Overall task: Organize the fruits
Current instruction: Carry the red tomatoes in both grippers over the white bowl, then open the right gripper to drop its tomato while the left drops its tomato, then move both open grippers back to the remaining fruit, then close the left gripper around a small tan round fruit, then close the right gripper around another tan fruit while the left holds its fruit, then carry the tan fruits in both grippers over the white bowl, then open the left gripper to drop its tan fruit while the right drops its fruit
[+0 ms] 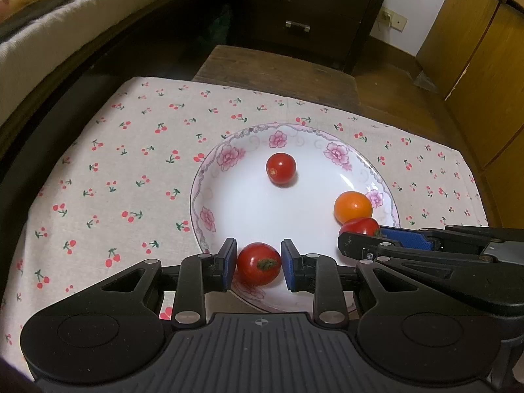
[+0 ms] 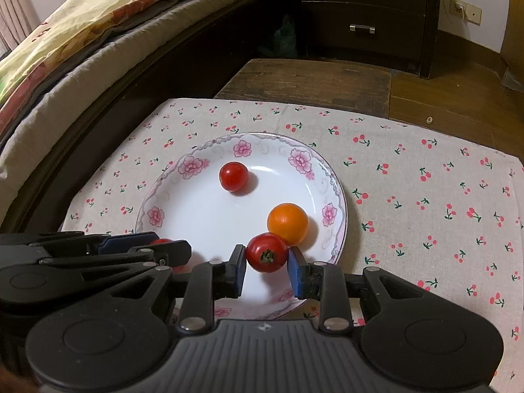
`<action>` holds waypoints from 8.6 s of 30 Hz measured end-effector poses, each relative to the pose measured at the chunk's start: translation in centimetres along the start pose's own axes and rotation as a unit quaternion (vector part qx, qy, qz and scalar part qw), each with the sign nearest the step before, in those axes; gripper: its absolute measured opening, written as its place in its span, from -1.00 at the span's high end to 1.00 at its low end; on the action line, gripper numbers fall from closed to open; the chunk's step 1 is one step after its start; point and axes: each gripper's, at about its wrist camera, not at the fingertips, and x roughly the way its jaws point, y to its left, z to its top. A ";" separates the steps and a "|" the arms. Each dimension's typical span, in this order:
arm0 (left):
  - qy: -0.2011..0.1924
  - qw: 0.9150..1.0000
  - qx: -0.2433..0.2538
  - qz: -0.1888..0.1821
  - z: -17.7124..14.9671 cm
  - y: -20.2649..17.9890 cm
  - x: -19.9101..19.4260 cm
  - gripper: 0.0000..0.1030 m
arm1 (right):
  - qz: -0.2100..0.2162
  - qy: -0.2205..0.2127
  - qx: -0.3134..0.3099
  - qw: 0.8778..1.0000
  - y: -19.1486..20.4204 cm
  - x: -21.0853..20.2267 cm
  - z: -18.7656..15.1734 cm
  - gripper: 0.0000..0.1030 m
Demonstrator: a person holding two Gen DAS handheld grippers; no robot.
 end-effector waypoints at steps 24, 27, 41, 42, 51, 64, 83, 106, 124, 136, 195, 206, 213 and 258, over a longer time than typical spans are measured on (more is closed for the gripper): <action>-0.019 1.000 0.007 0.004 0.2 -0.5 -1.6 0.22 | -0.006 -0.021 0.003 1.000 0.2 -1.6 0.4 0.41; -0.020 1.000 0.007 0.004 0.2 -0.6 -1.8 0.23 | -0.010 -0.021 0.004 1.000 0.3 -1.9 0.4 0.41; -0.030 0.999 0.013 0.003 -0.9 -0.6 -3.8 0.22 | -0.016 -0.028 0.001 0.999 1.6 -3.9 -0.6 0.41; -0.030 0.999 0.014 0.003 -1.0 -0.6 -3.9 0.22 | -0.016 -0.027 0.001 0.999 1.7 -4.0 -0.7 0.41; -0.032 0.999 0.023 0.004 -2.7 -0.6 -5.5 0.22 | -0.017 -0.025 0.000 1.000 2.5 -5.3 -2.3 0.41; -0.024 0.999 0.028 0.006 -5.4 -0.2 -6.9 0.23 | -0.019 -0.010 -0.011 1.000 4.0 -6.5 -4.8 0.41; 0.020 0.999 0.030 -0.009 -9.7 0.1 -6.9 0.21 | -0.013 0.043 -0.018 0.999 4.3 -6.5 -8.8 0.41; 0.046 0.999 0.022 -0.005 -10.7 -0.3 -4.6 0.23 | -0.016 0.067 0.006 0.998 2.6 -5.5 -9.5 0.35; 0.040 0.999 0.024 0.001 -10.7 1.0 -5.4 0.26 | 0.004 0.067 0.002 0.998 3.8 -4.6 -8.9 0.33; 0.049 0.999 0.014 0.000 -10.8 1.8 -5.3 0.27 | 0.027 0.076 0.016 0.997 3.7 -4.0 -9.0 0.31; 0.024 1.000 0.008 -0.010 -8.6 1.8 -6.2 0.25 | 0.031 0.021 0.024 0.999 2.0 -6.6 -7.6 0.45; 0.005 1.000 0.013 -0.015 -6.4 1.0 -6.4 0.25 | 0.033 0.007 0.025 0.999 1.9 -6.8 -6.2 0.45; 0.000 1.000 0.017 -0.017 -5.1 0.5 -5.9 0.25 | 0.031 0.002 0.032 0.999 1.5 -6.4 -5.3 0.45; 0.008 1.000 0.014 -0.018 -0.6 -0.4 -2.3 0.25 | 0.028 -0.003 0.067 0.997 -1.5 -2.2 -0.6 0.45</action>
